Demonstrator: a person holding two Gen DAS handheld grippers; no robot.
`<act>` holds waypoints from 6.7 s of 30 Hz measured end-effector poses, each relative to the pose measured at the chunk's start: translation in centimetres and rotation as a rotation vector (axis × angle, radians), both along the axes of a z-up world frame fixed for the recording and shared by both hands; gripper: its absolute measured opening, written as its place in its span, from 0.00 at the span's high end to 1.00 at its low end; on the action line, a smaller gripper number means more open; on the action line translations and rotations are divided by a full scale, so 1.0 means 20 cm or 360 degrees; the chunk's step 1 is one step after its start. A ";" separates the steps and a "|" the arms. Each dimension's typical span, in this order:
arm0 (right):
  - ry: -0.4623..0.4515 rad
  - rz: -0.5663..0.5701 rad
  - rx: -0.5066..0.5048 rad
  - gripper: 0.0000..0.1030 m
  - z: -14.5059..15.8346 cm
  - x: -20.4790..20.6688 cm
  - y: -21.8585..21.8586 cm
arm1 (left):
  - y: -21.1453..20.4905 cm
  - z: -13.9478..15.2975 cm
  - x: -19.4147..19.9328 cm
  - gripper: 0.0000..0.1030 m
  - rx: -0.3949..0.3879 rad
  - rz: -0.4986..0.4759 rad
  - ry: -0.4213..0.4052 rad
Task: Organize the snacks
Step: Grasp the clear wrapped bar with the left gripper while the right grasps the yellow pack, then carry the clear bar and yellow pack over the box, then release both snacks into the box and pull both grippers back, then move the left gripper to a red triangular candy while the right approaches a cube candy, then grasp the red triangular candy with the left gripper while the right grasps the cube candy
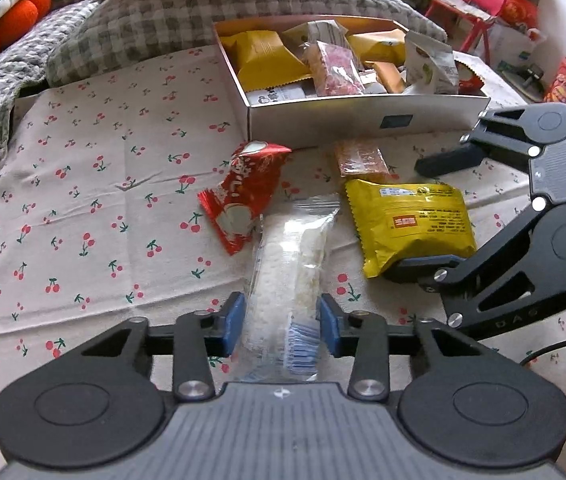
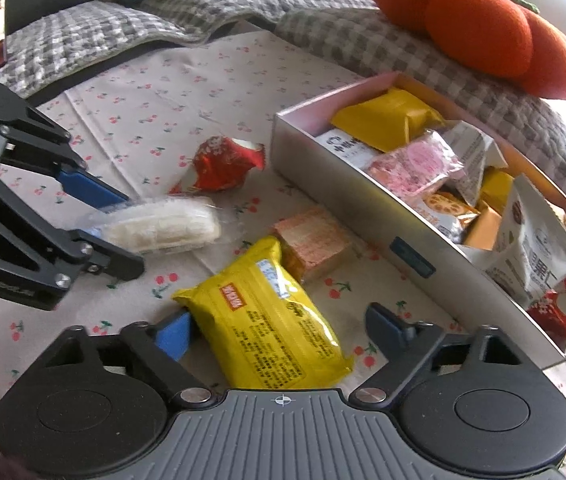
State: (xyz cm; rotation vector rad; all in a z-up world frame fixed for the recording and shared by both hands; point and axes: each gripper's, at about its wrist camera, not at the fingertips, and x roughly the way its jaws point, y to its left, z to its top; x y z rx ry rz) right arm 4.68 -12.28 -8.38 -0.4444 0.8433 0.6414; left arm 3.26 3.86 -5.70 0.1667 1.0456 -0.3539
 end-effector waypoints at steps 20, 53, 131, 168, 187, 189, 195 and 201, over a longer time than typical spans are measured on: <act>0.0078 -0.0034 0.0094 0.47 0.09 -0.07 -0.05 | 0.03 0.09 -0.04 0.70 -0.0067 0.0104 -0.0022; 0.0131 -0.0778 0.0791 0.48 0.33 0.30 -0.44 | -0.11 0.32 0.25 0.72 -0.0479 0.0293 -0.0285; 0.0047 -0.0825 0.0668 0.06 0.32 0.08 -0.47 | -0.11 0.23 0.16 0.03 -0.0243 0.0170 -0.0333; 0.0102 -0.0489 0.0262 0.05 0.03 -0.04 -0.16 | 0.06 -0.10 0.10 0.01 0.0033 0.0116 -0.0358; -0.0120 -0.0331 0.0287 0.00 -0.08 0.07 -0.10 | 0.06 -0.11 0.18 0.31 -0.0130 0.0051 -0.0490; -0.0144 -0.0327 0.0302 0.00 -0.08 0.08 -0.10 | 0.07 -0.11 0.19 0.38 -0.0135 0.0052 -0.0494; -0.0178 -0.0321 0.0329 0.00 -0.09 0.09 -0.10 | 0.08 -0.10 0.20 0.52 -0.0157 0.0066 -0.0489; -0.0201 -0.0321 0.0342 0.00 -0.10 0.10 -0.09 | 0.08 -0.09 0.21 0.62 -0.0158 0.0078 -0.0453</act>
